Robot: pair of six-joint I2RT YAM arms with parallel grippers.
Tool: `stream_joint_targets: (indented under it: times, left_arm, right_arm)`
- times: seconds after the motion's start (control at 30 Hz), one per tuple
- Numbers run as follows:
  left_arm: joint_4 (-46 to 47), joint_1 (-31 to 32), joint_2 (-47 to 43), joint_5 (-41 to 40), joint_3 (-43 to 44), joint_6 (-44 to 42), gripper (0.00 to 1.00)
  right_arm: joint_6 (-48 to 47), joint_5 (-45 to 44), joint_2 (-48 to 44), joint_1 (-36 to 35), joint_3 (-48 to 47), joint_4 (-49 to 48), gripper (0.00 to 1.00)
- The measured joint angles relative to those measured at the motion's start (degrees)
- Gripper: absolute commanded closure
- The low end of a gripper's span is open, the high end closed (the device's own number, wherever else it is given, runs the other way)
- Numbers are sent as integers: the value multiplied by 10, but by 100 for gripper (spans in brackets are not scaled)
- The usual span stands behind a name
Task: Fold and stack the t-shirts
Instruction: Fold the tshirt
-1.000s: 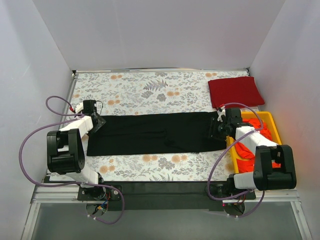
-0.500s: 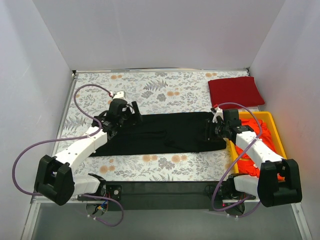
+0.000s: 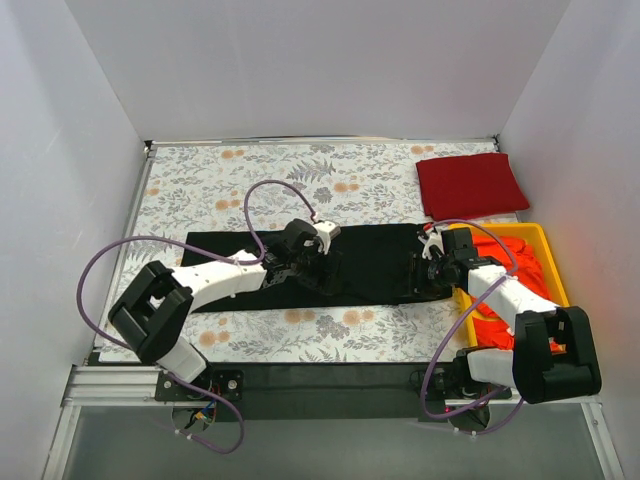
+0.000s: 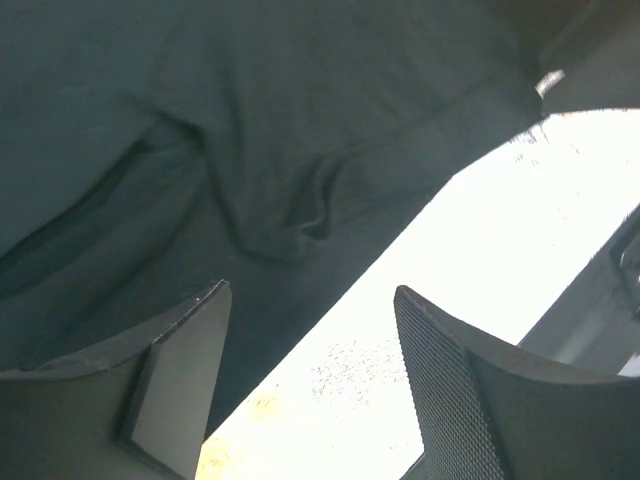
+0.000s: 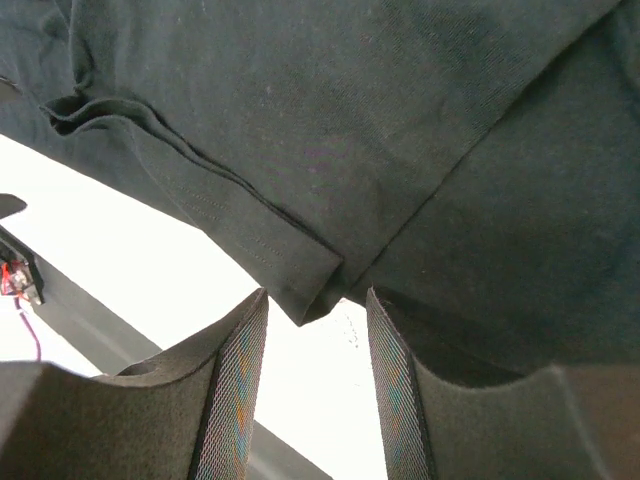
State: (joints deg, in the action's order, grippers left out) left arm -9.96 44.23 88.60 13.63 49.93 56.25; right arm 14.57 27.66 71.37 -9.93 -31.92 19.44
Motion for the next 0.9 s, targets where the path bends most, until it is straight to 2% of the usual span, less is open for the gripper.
stream_joint_targets:
  times: [0.37, 0.7, 0.8, 0.83, 0.9]
  left_arm:
    - [15, 21, 66, 24, 50, -62, 55]
    - [14, 21, 78, 22, 53, -76, 58]
    - [15, 21, 82, 22, 53, -78, 63]
    - [16, 21, 86, 22, 53, -78, 71]
    - [16, 21, 96, 21, 53, -78, 77]
  right_arm:
    - [7, 24, 8, 0, 17, -16, 59]
    - [19, 25, 7, 0, 17, -17, 59]
    - [21, 25, 6, 0, 17, -18, 59]
    - [21, 25, 6, 0, 17, -18, 59]
    - [22, 25, 7, 0, 17, -19, 59]
